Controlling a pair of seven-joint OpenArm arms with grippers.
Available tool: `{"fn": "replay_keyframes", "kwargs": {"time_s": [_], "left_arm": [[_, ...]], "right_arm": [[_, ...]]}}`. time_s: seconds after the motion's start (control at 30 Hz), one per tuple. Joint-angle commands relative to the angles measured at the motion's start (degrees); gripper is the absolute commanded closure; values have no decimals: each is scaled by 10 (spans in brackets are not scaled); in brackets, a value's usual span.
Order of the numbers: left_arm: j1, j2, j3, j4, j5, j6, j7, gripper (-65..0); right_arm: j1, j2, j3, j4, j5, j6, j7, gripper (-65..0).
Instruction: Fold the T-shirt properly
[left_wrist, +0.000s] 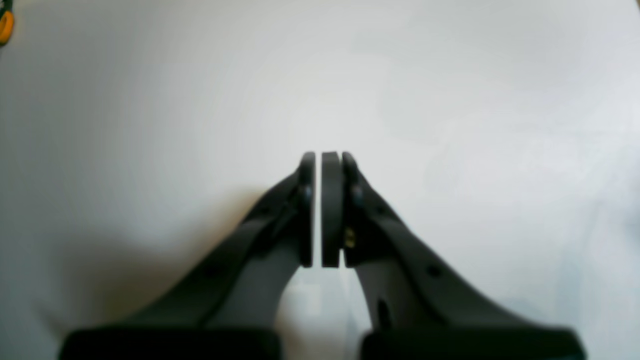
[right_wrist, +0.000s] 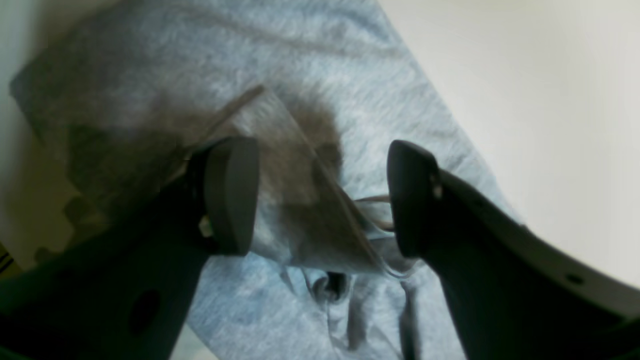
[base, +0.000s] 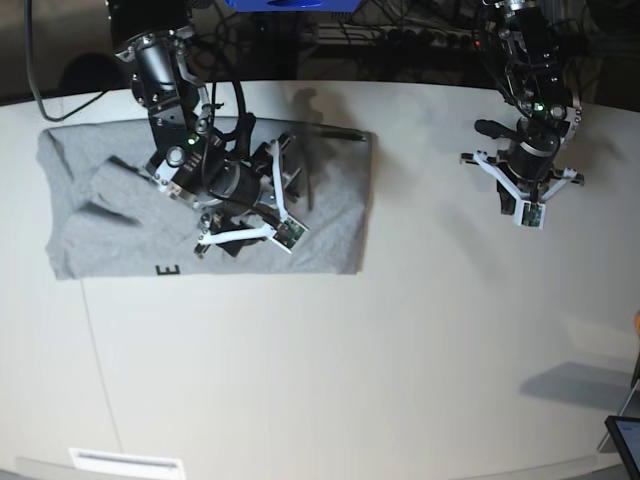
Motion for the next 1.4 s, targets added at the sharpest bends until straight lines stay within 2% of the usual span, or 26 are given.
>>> {"fn": "replay_keyframes", "kwargs": {"time_s": [0.0, 0.43, 0.53, 0.8, 1.2, 1.23, 1.33, 1.37], "left_arm": [[-4, -5, -3, 8, 1, 3, -13, -13], [-6, -5, -3, 8, 1, 3, -13, -13], [-6, -5, -3, 8, 1, 3, -13, -13], [-7, -6, -3, -13, 1, 3, -13, -13], [-7, -6, -3, -23, 1, 3, -13, -13], [-7, -6, -3, -23, 1, 3, -13, -13], [-7, -6, -3, -23, 1, 3, -13, -13], [-7, -6, -3, -23, 1, 3, -13, -13]], "right_arm": [[8, -4, 1, 5, 2, 0, 10, -387], [7, -11, 1, -21, 3, 1, 11, -384], [5, -11, 1, -34, 3, 1, 25, -382], [6, -11, 1, -49, 3, 1, 27, -218], [6, -11, 1, -44, 3, 1, 26, -205], [6, -10, 2, -44, 3, 1, 26, -184], [6, -10, 5, -44, 3, 2, 25, -29], [6, -10, 5, -44, 3, 2, 24, 0]]}}
